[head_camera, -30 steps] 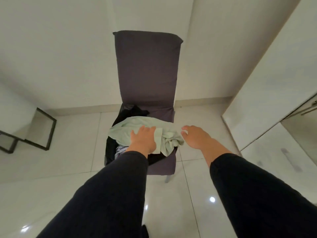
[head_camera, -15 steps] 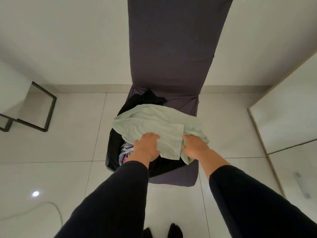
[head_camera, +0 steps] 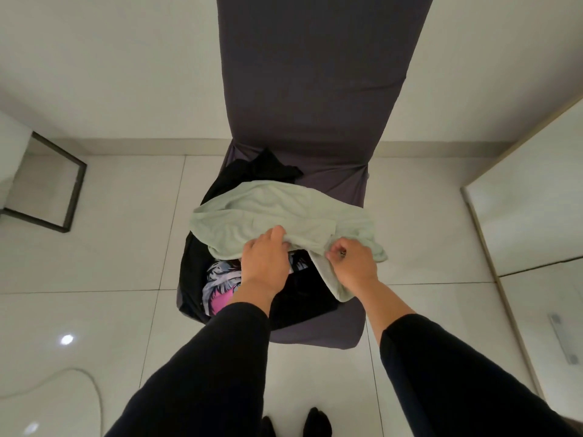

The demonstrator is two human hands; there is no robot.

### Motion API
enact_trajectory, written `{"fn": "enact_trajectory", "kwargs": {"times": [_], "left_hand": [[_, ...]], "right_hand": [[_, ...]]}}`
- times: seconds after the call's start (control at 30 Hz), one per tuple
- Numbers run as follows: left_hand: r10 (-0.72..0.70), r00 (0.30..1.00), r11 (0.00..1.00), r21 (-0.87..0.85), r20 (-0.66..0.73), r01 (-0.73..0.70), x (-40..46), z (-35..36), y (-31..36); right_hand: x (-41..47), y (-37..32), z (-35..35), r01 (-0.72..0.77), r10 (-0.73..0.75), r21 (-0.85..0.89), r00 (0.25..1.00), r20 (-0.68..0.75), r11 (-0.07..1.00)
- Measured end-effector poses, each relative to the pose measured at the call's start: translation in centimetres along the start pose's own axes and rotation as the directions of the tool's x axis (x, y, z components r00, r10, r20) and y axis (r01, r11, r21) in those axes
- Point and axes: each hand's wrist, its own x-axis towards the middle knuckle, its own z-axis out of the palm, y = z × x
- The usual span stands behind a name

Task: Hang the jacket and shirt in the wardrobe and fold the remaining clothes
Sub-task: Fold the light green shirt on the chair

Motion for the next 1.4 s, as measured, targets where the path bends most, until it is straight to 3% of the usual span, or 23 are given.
{"fn": "enact_trajectory", "kwargs": {"times": [0.07, 0.17, 0.27, 0.33, 0.43, 0.6, 0.83, 0.97, 1.1, 1.17, 1.23, 1.27, 1.4], "left_hand": [[-0.036, 0.999, 0.991, -0.133, -0.023, 0.033, 0.3, -2.3, 0.8], [-0.016, 0.999, 0.952, -0.306, -0.034, 0.005, 0.6, -5.9, 2.3], [-0.002, 0.995, 0.919, -0.393, -0.096, -0.036, 0.6, -9.2, 4.0], [0.030, 0.992, 0.926, -0.370, -0.125, -0.075, 0.2, -11.2, 5.1], [0.013, 0.989, 0.943, -0.328, -0.144, -0.061, -0.4, -14.1, 6.3], [-0.009, 0.994, 0.942, -0.334, -0.109, -0.028, -1.5, -18.8, 7.8], [0.055, 0.986, 0.990, -0.120, -0.158, -0.074, -3.1, -25.3, 8.8], [0.090, 0.964, 0.965, -0.217, -0.249, -0.147, -3.8, -28.1, 10.4], [0.212, 0.922, 0.890, -0.326, -0.325, -0.320, -3.9, -31.1, 14.4], [0.272, 0.898, 0.846, -0.359, -0.346, -0.394, -3.8, -32.1, 16.1], [0.316, 0.878, 0.816, -0.368, -0.359, -0.445, -3.7, -32.7, 17.1], [0.329, 0.871, 0.806, -0.373, -0.365, -0.461, -3.6, -32.9, 17.4], [0.324, 0.870, 0.815, -0.358, -0.371, -0.456, -3.0, -33.8, 16.4]], "right_hand": [[-0.3, -1.0, -1.0, 0.007, -0.010, 0.103, 1.000, 0.030, 0.995], [-1.4, -2.9, -2.6, -0.023, 0.008, 0.092, 0.985, 0.170, 0.995], [-2.1, -4.5, -4.2, -0.057, 0.055, 0.014, 0.989, 0.137, 0.998], [-2.8, -5.4, -5.8, -0.054, 0.049, 0.060, 0.996, 0.076, 0.997], [-4.5, -6.9, -9.4, -0.068, 0.068, 0.261, 0.998, 0.011, 0.963], [-7.3, -9.3, -15.9, -0.065, 0.103, 0.545, 0.994, -0.040, 0.836], [-11.3, -11.8, -24.1, 0.111, 0.076, 0.539, 0.947, -0.314, 0.835], [-13.0, -12.7, -26.8, 0.157, 0.043, 0.445, 0.912, -0.407, 0.882], [-14.4, -14.6, -27.1, 0.240, -0.097, 0.533, 0.955, -0.282, 0.811], [-15.3, -16.0, -26.6, 0.245, -0.217, 0.312, 0.968, -0.123, 0.918], [-16.1, -17.0, -25.2, 0.197, -0.199, 0.031, 0.979, 0.046, 0.980], [-16.3, -17.2, -24.6, 0.176, -0.175, -0.001, 0.981, 0.084, 0.984], [-16.7, -17.1, -23.7, 0.202, -0.199, 0.392, 0.979, -0.047, 0.898]]}}
